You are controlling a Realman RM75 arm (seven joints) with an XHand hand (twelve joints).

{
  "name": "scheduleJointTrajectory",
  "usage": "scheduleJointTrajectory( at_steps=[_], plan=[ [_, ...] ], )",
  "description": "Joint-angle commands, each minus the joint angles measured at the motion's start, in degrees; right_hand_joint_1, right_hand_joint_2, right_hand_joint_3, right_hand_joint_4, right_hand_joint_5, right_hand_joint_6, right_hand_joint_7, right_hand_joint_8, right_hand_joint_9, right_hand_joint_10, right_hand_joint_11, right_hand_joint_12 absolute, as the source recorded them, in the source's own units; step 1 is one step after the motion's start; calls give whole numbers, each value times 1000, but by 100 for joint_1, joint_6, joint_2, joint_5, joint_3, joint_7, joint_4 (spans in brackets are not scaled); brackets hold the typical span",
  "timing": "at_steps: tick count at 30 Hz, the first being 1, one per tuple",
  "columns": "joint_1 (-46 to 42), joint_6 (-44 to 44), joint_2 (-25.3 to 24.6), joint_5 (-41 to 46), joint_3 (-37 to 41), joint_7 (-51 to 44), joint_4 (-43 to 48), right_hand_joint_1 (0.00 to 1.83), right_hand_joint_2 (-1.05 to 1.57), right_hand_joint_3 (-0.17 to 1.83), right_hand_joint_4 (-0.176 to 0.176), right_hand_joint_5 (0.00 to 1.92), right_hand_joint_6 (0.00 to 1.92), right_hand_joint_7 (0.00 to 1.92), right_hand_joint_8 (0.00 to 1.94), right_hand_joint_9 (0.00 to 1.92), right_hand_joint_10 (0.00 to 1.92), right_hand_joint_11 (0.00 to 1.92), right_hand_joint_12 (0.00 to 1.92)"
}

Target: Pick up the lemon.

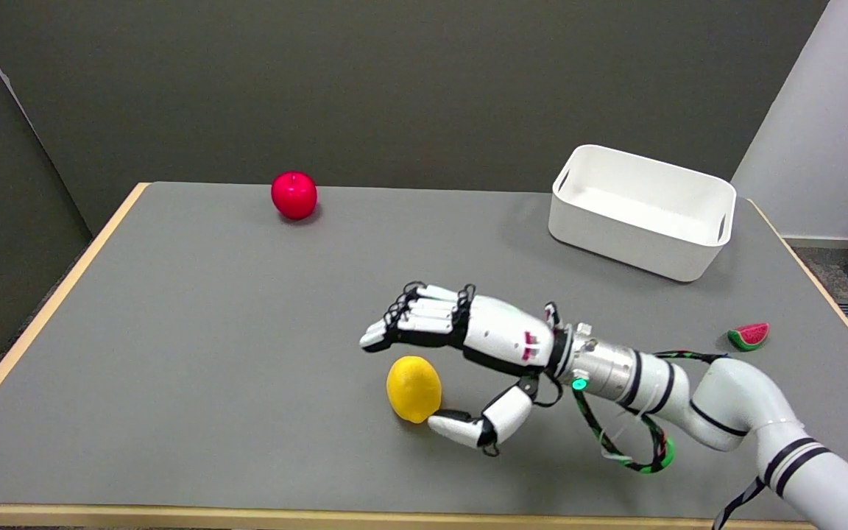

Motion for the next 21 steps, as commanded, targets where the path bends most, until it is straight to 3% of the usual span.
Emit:
scheduleJointTrajectory(
  at_steps=[1, 10, 21],
  plan=[
    [710, 412, -583, -101, -848, -207, -1274, 536, 624, 994, 62, 242, 505, 326, 399, 224, 703, 49, 1108],
    [1077, 284, -617, -115, -880, -190, -1910, 574, 626, 999, 70, 242, 508, 324, 394, 223, 696, 52, 1105],
    [1050, -49, -536, -93, -759, 8, -2024, 649, 630, 1007, 79, 242, 504, 333, 394, 234, 699, 60, 1123]
  ],
)
